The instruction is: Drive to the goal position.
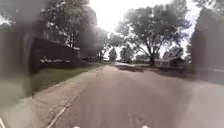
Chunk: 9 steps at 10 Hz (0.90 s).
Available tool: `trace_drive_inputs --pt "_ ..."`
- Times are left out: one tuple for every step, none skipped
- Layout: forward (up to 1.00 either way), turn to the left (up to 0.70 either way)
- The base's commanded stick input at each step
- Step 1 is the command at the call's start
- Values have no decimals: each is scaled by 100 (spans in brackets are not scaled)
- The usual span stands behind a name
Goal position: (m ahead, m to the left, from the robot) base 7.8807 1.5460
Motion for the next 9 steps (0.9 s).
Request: trace_drive_inputs --pt "100 0" --pt "100 0" --pt "100 0" --pt "100 0" --pt "100 14" --pt "100 30" --pt "100 37" --pt "100 33" --pt "100 20"
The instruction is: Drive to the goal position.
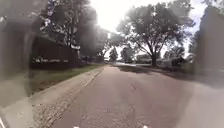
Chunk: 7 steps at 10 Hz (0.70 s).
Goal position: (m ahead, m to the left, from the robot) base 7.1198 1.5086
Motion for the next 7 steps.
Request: trace_drive_inputs --pt "100 8" --pt "100 0" --pt "100 0" --pt "100 0" --pt "100 0" --pt "100 0" --pt "100 0"
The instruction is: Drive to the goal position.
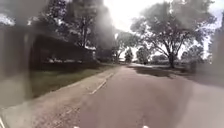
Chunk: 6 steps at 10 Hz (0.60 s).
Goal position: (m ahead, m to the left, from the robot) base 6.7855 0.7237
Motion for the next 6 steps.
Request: trace_drive_inputs --pt "100 3" --pt "100 32" --pt "100 3" --pt "100 1" --pt "100 0" --pt "100 0"
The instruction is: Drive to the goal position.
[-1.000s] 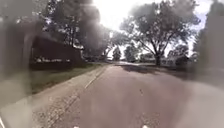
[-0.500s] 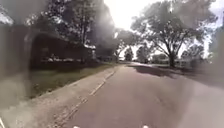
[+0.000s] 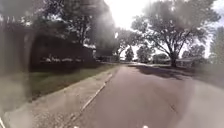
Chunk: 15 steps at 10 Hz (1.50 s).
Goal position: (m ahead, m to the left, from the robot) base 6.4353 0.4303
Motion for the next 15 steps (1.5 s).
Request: trace_drive_inputs --pt "100 -1" --pt "100 -10" --pt "100 -30" --pt "100 -39" --pt "100 -20" --pt "100 0" --pt "100 0" --pt "100 0" --pt "100 0" --pt "100 0" --pt "100 0" --pt "100 0" --pt "100 0" --pt "100 0" --pt "100 0"
